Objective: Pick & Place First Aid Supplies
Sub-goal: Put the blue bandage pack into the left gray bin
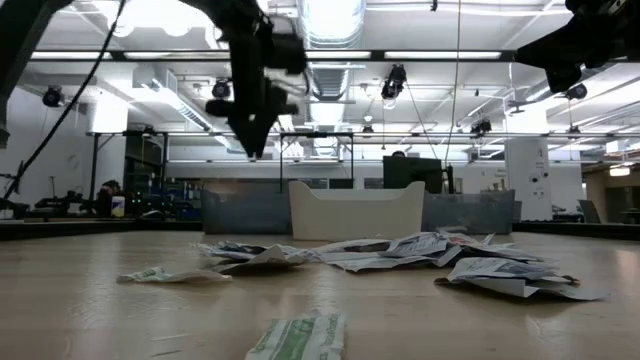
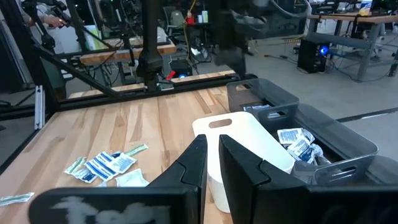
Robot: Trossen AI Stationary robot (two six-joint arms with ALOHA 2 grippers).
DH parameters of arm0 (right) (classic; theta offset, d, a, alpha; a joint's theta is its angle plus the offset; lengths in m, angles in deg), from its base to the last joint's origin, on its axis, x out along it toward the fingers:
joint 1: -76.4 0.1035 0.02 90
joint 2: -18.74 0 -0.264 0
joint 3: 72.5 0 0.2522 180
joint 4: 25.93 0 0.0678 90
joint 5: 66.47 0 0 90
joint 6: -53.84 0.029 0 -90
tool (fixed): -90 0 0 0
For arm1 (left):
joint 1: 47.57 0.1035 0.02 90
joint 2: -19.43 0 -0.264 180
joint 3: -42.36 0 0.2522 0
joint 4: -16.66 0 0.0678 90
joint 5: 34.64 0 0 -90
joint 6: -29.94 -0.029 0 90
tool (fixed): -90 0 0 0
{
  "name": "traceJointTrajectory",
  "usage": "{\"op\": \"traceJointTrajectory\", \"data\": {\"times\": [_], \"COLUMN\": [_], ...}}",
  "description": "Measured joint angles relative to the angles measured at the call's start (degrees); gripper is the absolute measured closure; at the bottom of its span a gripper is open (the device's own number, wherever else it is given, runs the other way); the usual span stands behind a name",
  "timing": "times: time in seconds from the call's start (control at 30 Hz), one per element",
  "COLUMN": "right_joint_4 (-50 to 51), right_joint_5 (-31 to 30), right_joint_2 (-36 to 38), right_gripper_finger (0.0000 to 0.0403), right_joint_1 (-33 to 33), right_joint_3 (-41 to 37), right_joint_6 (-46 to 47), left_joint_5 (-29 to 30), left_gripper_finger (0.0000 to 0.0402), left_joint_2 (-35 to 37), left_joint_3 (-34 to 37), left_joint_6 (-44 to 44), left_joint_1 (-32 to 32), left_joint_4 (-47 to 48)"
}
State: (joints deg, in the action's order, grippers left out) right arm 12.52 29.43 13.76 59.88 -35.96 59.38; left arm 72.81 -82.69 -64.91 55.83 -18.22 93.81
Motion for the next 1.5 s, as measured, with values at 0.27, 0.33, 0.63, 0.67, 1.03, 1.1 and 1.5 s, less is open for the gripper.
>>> {"op": "traceJointTrajectory", "data": {"times": [0.27, 0.33, 0.63, 0.67, 1.03, 1.1, 1.5], "right_joint_4": [0.0, 0.0, 0.0, 0.0, 0.0, 0.0, 0.0], "right_joint_5": [0.0, 0.0, 0.0, 0.0, 0.0, 0.0, 0.0], "right_joint_2": [0.0, 0.0, 0.0, 0.0, 0.0, 0.0, 0.0], "right_gripper_finger": [0.0364, 0.0364, 0.0364, 0.0364, 0.0364, 0.0364, 0.0364], "right_joint_1": [0.0, 0.0, 0.0, 0.0, 0.0, 0.0, 0.0], "right_joint_3": [0.0, 0.0, 0.0, 0.0, 0.0, 0.0, 0.0], "right_joint_6": [0.0, 0.0, 0.0, 0.0, 0.0, 0.0, 0.0], "left_joint_5": [0.1, 0.1, 0.6, 0.6, 0.6, 0.9, 1.8], "left_gripper_finger": [0.0307, 0.0308, 0.0309, 0.0309, 0.0309, 0.0309, 0.0310], "left_joint_2": [3.5, 3.5, 2.2, 1.7, -6.3, -7.6, -15.8], "left_joint_3": [0.0, 0.1, 0.1, 0.1, 0.1, 0.1, -1.3], "left_joint_6": [9.2, 12.4, 28.3, 29.6, 40.2, 41.7, 44.8], "left_joint_1": [-15.6, -19.4, -32.1, -33.1, -37.8, -37.8, -36.4], "left_joint_4": [-2.1, -3.2, -11.6, -12.5, -18.5, -18.9, -19.5]}}
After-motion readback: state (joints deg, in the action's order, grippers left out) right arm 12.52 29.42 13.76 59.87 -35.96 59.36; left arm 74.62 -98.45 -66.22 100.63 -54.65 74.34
